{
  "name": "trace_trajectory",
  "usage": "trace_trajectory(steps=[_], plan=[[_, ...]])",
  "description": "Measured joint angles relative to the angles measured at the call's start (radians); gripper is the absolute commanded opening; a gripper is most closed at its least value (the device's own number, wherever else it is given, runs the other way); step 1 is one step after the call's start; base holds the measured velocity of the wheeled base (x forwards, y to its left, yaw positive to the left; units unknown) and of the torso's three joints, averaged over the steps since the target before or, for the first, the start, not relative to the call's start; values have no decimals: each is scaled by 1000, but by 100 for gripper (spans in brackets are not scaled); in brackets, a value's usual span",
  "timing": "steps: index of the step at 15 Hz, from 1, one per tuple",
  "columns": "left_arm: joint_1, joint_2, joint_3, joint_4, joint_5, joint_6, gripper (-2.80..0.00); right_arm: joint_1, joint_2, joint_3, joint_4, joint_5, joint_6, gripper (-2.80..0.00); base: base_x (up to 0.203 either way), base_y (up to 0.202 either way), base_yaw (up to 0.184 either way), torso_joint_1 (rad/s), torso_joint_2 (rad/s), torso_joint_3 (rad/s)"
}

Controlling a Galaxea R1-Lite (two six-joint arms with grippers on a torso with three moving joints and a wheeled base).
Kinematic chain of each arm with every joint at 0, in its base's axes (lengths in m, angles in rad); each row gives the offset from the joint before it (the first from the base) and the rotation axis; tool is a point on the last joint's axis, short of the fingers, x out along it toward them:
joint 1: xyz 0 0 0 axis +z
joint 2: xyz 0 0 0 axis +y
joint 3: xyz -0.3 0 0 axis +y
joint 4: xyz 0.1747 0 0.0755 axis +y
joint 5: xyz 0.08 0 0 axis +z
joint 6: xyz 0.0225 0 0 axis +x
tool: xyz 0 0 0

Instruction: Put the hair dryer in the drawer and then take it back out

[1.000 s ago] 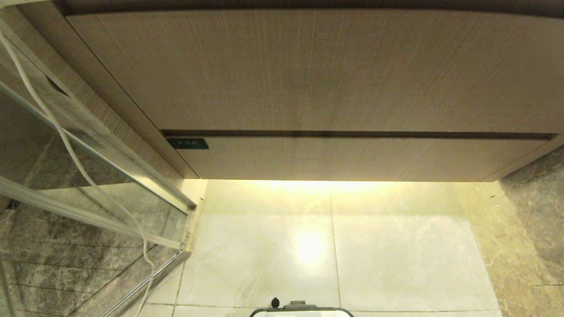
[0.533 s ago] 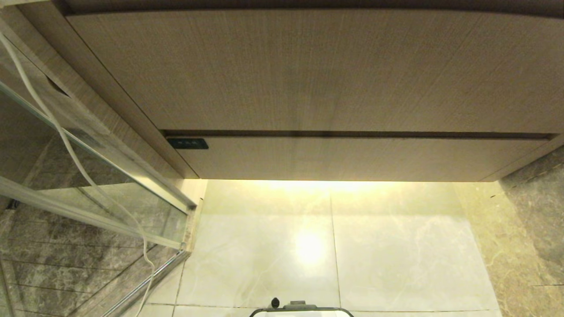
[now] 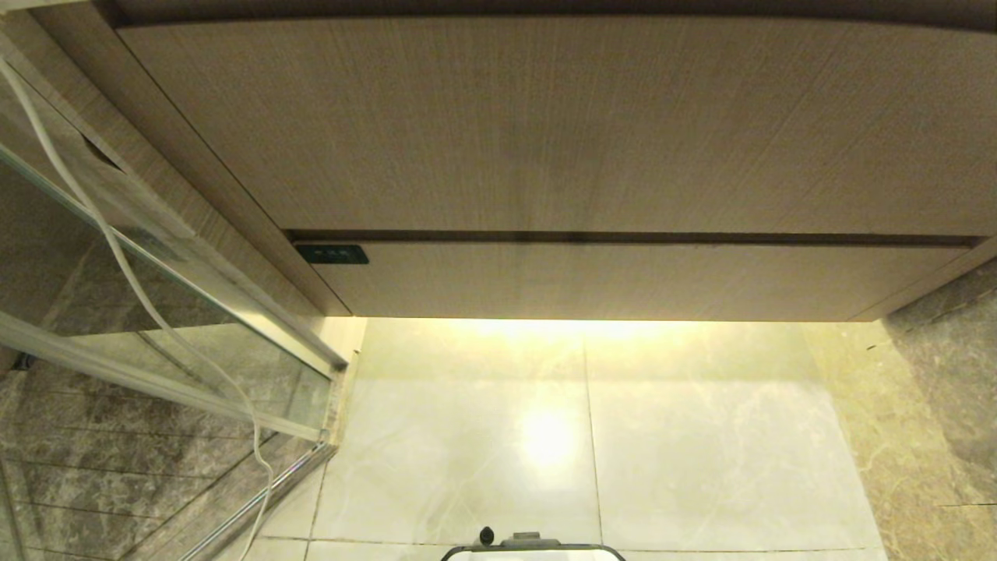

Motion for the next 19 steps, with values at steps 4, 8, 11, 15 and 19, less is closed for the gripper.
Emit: trace_trajectory(steps=[4, 8, 11, 15, 19], plan=[[0, 0, 0, 0, 0, 0, -280, 0, 0, 0, 0, 0, 0, -280, 0, 0, 0, 0, 0, 0], [0, 0, 0, 0, 0, 0, -280, 0, 0, 0, 0, 0, 0, -280, 0, 0, 0, 0, 0, 0], [0, 0, 0, 0, 0, 0, -280, 0, 0, 0, 1, 0, 0, -280, 0, 0, 0, 0, 0, 0], [0, 0, 0, 0, 0, 0, -280, 0, 0, 0, 0, 0, -2, -280, 0, 0, 0, 0, 0, 0], [0, 0, 0, 0, 0, 0, -280, 0, 0, 0, 0, 0, -1, -280, 0, 0, 0, 0, 0, 0]])
